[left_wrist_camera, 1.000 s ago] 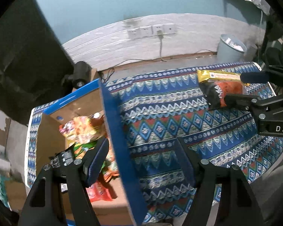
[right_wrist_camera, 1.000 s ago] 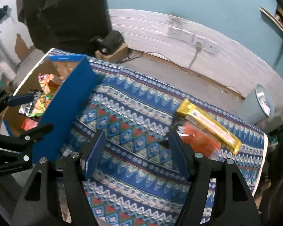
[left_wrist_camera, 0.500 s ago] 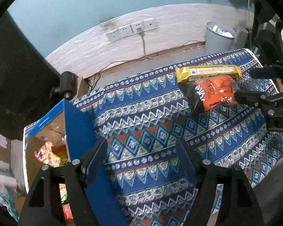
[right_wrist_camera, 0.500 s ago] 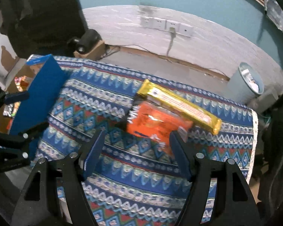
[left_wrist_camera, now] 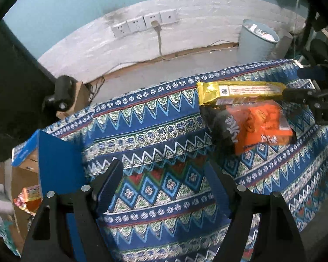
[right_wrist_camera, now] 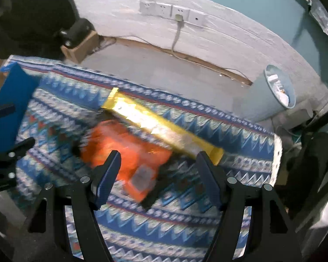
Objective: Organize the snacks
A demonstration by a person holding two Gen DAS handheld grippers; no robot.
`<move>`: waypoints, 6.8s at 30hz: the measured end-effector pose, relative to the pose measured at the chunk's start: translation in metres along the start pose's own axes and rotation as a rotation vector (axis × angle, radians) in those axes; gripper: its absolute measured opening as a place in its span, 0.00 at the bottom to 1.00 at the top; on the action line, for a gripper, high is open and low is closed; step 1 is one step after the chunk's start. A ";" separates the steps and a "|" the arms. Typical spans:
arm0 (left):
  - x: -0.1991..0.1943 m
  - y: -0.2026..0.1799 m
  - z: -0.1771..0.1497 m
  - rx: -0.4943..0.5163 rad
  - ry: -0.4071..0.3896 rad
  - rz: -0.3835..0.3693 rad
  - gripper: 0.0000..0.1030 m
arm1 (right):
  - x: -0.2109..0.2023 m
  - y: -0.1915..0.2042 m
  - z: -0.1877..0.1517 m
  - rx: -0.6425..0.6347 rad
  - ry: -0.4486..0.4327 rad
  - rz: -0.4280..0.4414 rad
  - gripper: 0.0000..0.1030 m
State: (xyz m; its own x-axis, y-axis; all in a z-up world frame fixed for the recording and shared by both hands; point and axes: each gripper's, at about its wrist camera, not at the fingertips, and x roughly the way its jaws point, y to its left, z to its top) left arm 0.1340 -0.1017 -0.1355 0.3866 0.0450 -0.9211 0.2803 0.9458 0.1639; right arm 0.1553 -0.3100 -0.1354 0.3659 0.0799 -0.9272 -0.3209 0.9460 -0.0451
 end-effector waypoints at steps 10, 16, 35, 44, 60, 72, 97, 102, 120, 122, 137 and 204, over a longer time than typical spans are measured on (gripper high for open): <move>0.034 -0.003 -0.002 -0.080 0.105 -0.088 0.76 | 0.063 -0.013 0.009 -0.050 0.086 -0.011 0.70; 0.038 -0.015 -0.010 -0.030 0.125 -0.073 0.76 | 0.074 -0.008 -0.007 -0.013 0.164 0.032 0.70; 0.002 -0.003 -0.009 -0.171 0.112 -0.178 0.79 | 0.053 0.049 -0.036 -0.005 0.206 0.201 0.70; 0.017 -0.031 0.000 -0.269 0.160 -0.246 0.84 | 0.035 0.021 -0.044 -0.064 0.175 0.089 0.70; 0.064 -0.063 -0.020 -0.264 0.279 -0.224 0.90 | 0.068 0.002 -0.004 -0.318 0.081 0.019 0.70; 0.077 -0.052 -0.043 -0.201 0.296 -0.225 0.65 | 0.100 0.012 0.015 -0.369 0.080 0.017 0.69; 0.027 -0.008 -0.068 -0.044 0.146 -0.062 0.50 | 0.082 0.045 -0.047 -0.209 0.200 0.090 0.30; 0.009 -0.002 -0.072 -0.023 0.116 -0.049 0.50 | 0.065 0.049 -0.069 -0.188 0.203 0.091 0.30; -0.071 0.018 -0.107 -0.026 -0.011 -0.027 0.50 | -0.036 0.075 -0.096 -0.111 0.116 0.098 0.30; -0.081 0.019 -0.109 -0.025 -0.033 -0.023 0.50 | -0.050 0.083 -0.092 -0.112 0.093 0.116 0.30; -0.142 0.049 -0.124 -0.013 -0.171 0.025 0.50 | -0.093 0.140 -0.042 -0.135 -0.034 0.220 0.30; -0.152 0.269 -0.209 -0.495 -0.121 0.171 0.79 | -0.084 0.374 0.058 -0.283 -0.046 0.486 0.59</move>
State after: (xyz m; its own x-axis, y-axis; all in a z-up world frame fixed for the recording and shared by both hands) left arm -0.0334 0.2128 -0.0254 0.4968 0.2020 -0.8440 -0.2323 0.9680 0.0949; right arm 0.0556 0.0555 -0.0527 0.1526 0.5051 -0.8495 -0.6818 0.6761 0.2795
